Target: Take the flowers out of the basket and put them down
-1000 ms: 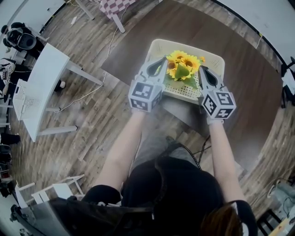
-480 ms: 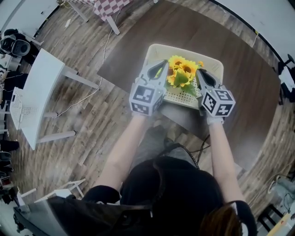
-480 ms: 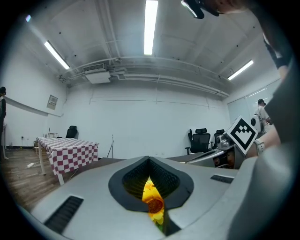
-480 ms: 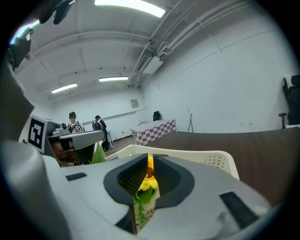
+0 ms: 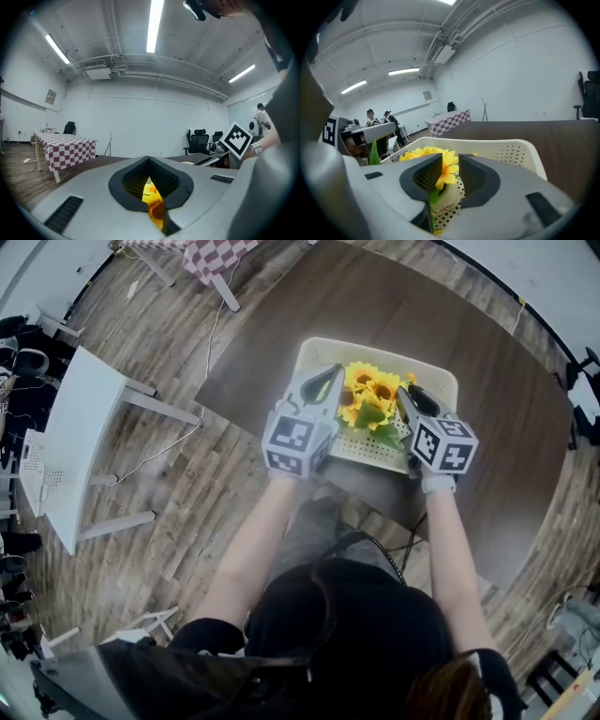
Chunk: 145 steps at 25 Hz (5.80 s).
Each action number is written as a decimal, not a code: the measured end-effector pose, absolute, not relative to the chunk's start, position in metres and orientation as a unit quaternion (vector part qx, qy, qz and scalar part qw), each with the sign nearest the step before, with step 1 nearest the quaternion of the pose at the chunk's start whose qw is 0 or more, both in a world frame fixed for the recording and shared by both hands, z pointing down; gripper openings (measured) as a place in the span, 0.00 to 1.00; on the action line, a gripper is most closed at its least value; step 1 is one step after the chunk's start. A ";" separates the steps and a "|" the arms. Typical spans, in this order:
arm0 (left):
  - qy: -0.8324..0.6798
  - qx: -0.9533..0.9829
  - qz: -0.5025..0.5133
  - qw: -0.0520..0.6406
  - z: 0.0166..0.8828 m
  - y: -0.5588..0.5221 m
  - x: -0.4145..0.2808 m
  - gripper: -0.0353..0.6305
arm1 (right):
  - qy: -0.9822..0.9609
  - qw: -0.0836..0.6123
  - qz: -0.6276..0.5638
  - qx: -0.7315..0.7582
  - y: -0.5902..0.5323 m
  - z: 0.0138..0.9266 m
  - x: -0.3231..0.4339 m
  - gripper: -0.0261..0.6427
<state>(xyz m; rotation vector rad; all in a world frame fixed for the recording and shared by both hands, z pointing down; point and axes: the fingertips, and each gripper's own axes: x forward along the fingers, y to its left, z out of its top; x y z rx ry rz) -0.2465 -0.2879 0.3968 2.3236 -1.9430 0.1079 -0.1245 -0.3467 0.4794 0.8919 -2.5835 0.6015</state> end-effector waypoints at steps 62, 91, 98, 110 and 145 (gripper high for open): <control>-0.547 0.779 0.115 0.282 0.497 -0.324 -0.229 0.38 | -0.873 0.137 0.269 0.383 -0.369 0.492 -0.102 0.06; -0.533 0.771 0.046 0.347 0.493 -0.326 -0.220 0.08 | -0.881 0.126 0.268 0.369 -0.361 0.481 -0.104 0.05; -0.534 0.772 0.048 0.341 0.487 -0.323 -0.219 0.08 | -0.885 0.117 0.268 0.362 -0.355 0.474 -0.107 0.05; -0.548 0.769 0.046 0.326 0.471 -0.315 -0.217 0.08 | -0.895 0.096 0.266 0.344 -0.347 0.458 -0.106 0.05; -0.605 0.750 0.003 0.265 0.410 -0.269 -0.208 0.07 | -0.927 0.049 0.234 0.288 -0.310 0.400 -0.102 0.05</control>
